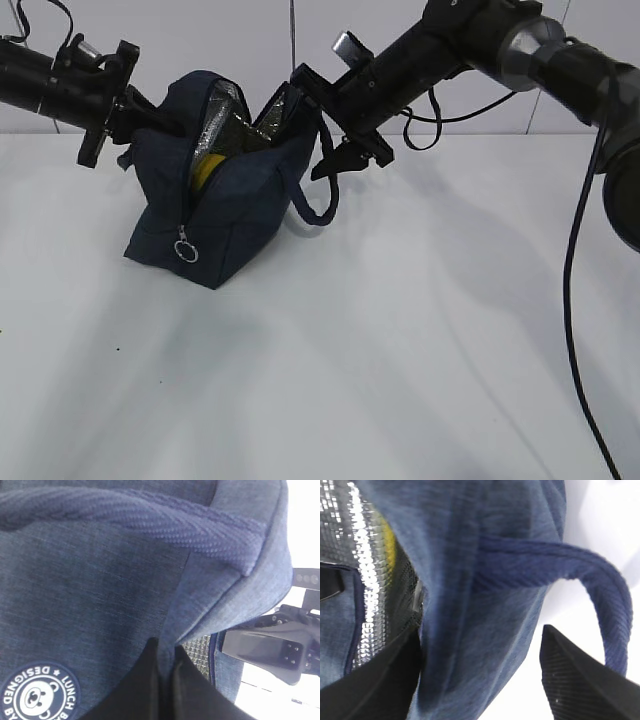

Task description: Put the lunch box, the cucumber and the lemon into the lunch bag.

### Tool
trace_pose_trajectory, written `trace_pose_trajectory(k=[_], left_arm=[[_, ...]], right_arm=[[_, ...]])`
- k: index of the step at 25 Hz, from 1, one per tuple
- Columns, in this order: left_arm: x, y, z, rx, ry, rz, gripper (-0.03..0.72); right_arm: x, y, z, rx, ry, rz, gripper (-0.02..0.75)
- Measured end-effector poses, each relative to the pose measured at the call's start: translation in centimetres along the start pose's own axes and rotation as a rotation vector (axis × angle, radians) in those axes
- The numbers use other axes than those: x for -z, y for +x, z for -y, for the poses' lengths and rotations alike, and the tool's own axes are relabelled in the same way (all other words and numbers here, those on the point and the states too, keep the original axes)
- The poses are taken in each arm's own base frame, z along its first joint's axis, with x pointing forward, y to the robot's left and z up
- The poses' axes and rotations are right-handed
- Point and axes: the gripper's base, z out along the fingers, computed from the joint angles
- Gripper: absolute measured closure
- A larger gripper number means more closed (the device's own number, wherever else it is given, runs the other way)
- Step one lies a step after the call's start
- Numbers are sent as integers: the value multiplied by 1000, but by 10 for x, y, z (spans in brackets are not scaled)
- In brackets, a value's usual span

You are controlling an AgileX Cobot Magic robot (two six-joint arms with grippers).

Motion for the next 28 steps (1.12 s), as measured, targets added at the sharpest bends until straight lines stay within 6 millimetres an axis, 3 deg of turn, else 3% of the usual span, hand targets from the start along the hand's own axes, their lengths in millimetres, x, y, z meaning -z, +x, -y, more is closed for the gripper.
trace_pose_trajectory(k=[6,9,17,19,28], left_arm=[[0,0,0,0,0,0,697],[0,0,0,-1,-2,0,697],[-1,1,-4,-22,-50,-14,697],[-4,3,-2,-26,-54,-22,697],[-49,29,22,-67,-73,-127,697]], right_arm=[[0,0,0,0,0,2,174],[0,0,0,0,0,2,232],[0,0,0,34,-3,2,638],[0,0,0,51,-3,2,694],[9,-1,0,155,94,22,713]])
